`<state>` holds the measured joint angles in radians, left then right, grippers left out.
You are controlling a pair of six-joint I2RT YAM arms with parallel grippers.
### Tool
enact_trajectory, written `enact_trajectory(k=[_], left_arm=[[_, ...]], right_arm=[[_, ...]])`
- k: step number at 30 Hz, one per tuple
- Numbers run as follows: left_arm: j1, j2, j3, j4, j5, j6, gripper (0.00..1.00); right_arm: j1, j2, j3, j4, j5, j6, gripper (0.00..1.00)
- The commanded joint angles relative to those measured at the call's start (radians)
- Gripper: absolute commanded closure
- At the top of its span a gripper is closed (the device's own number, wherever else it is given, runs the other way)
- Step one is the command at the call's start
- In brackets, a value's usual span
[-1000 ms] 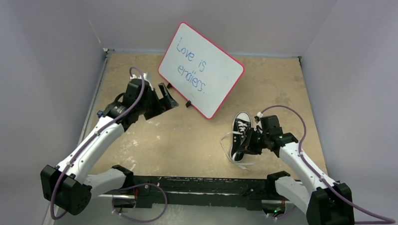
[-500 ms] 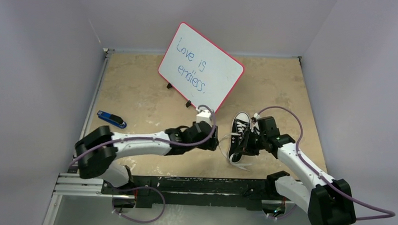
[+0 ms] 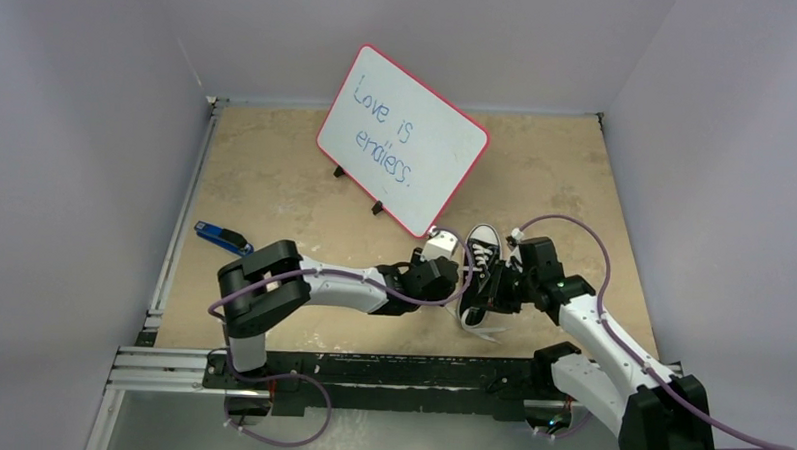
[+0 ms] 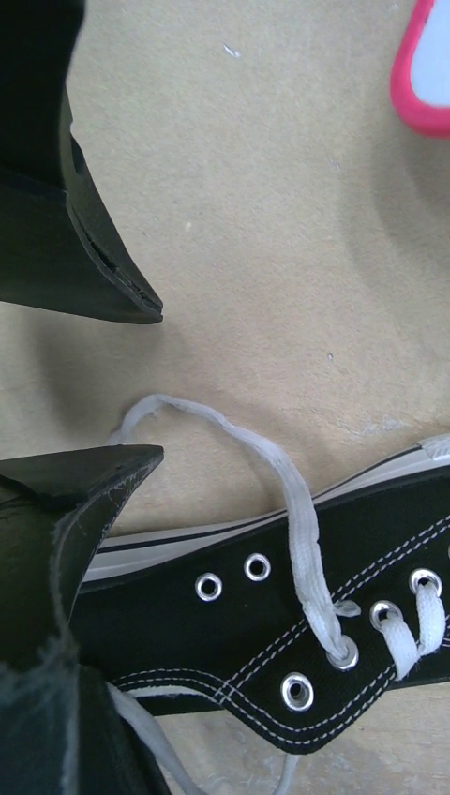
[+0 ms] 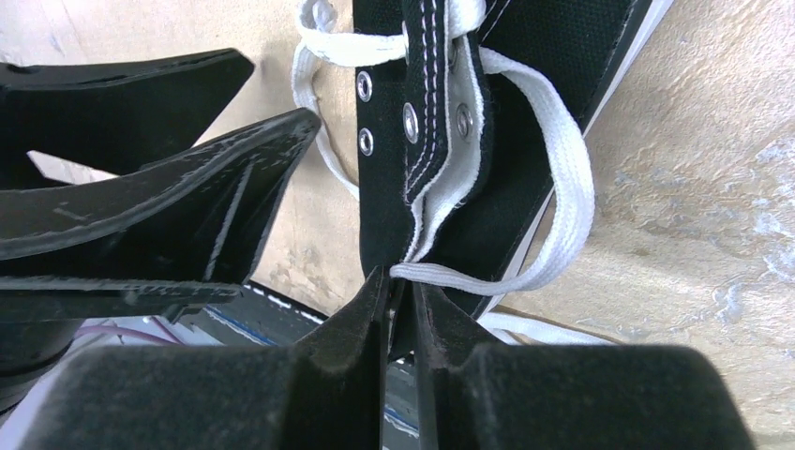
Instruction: Tie the shoes
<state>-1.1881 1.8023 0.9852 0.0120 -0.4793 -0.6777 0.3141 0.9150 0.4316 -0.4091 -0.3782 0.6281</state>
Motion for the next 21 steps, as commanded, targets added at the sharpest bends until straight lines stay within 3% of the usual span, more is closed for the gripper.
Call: enact_trajectory(k=[1,4,6,9,11,12,21], left_arm=[[-0.01,0.064,0.081,0.063,-0.035,0.049,0.5],[-0.012,0.115,0.121,0.027,-0.07,0.055,0.5],[-0.014,0.148,0.147,-0.005,-0.099,0.072,0.56],[-0.019,0.181,0.175,-0.104,-0.15,0.077,0.73],[-0.02,0.168,0.162,-0.126,-0.173,0.072,0.94],[-0.019,0.154,0.147,-0.131,-0.182,0.071,0.99],[-0.018,-0.148,-0.022,-0.18,-0.195,0.012,1.0]], right_arm=[[0.004,-0.012,-0.005,-0.009,-0.009,-0.011,0.85],[0.005,-0.006,-0.007,0.0,-0.02,-0.018,0.85],[0.005,-0.002,-0.005,0.0,-0.027,-0.023,0.85],[0.004,-0.004,0.001,-0.005,-0.031,-0.025,0.85],[0.006,-0.009,0.004,-0.007,-0.037,-0.032,0.85],[0.006,-0.009,0.006,-0.008,-0.039,-0.037,0.85],[0.08,0.096,0.018,0.088,-0.079,-0.046,0.81]])
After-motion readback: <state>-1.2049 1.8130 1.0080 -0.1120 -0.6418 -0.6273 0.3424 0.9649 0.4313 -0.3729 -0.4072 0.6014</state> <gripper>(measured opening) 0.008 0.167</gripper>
